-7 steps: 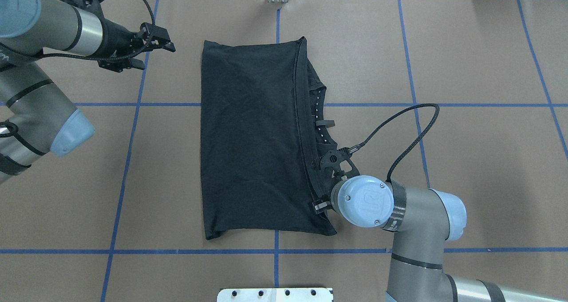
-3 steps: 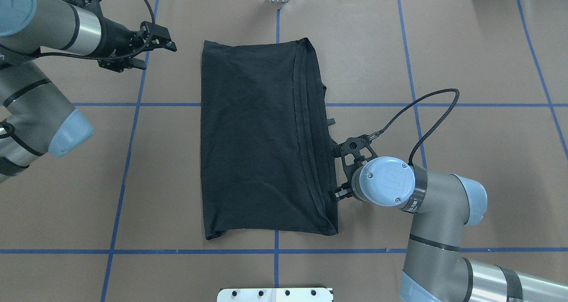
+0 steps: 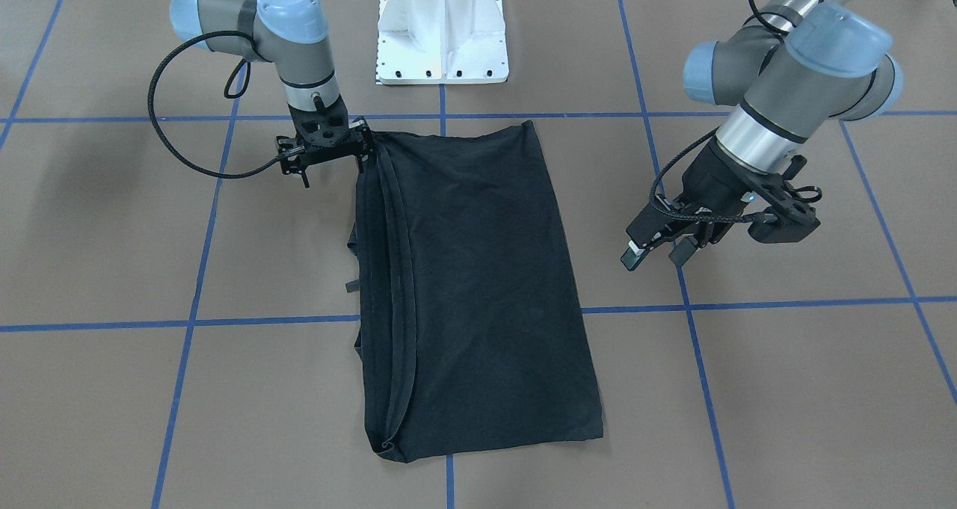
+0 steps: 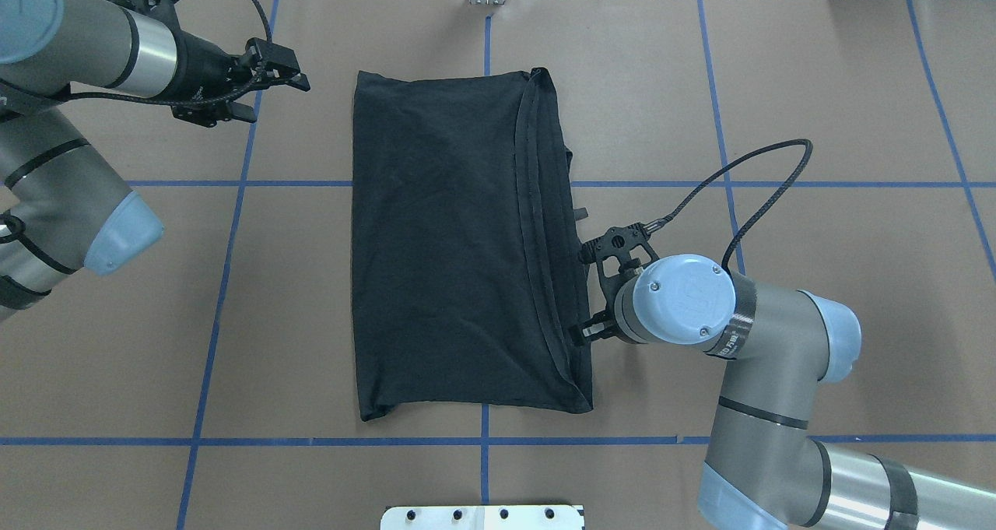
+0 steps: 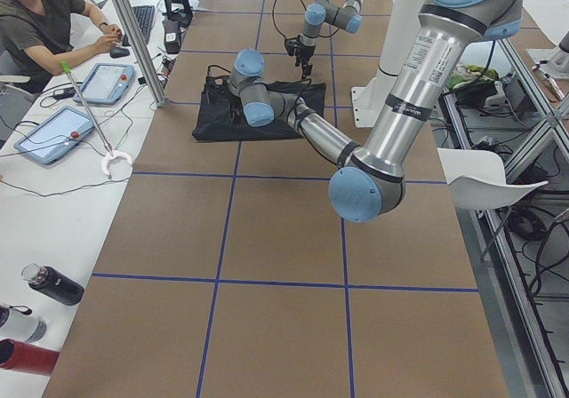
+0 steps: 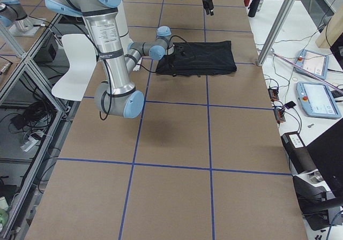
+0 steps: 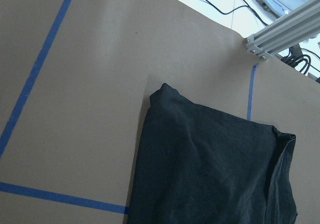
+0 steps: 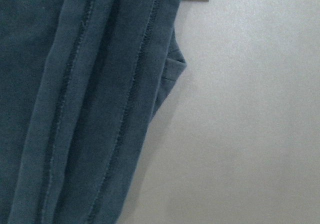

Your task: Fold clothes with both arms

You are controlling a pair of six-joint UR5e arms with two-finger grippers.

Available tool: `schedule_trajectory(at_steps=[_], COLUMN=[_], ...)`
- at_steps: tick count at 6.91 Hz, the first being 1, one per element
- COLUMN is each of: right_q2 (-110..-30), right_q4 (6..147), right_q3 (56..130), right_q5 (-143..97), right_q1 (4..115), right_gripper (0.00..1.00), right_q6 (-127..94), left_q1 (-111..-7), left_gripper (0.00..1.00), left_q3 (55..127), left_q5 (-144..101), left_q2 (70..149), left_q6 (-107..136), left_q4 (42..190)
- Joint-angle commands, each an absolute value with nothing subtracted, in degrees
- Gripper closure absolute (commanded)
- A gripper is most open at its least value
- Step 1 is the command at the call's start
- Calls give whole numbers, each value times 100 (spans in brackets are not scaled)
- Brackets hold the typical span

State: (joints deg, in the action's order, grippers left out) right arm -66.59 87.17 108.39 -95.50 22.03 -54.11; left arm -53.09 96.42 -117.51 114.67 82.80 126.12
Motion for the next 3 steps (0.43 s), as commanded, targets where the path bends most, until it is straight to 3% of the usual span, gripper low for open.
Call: schedule_trajectory(at_steps=[1, 3], right_q2=[-6311, -6284], right_q4=[8956, 8965], right_q3=[10819, 10784], right_q5=[-9501, -9352], right_q1=[1988, 1767], right_gripper=[0, 0], right_q6=[-5536, -5555], left_q1=[-5309, -5309], left_gripper=[0, 0], left_q3=[9642, 9642], left_q5=[-11751, -11751], left_q2=[11461, 11461], left_q6=[8279, 8279], left_q4=[12612, 12612])
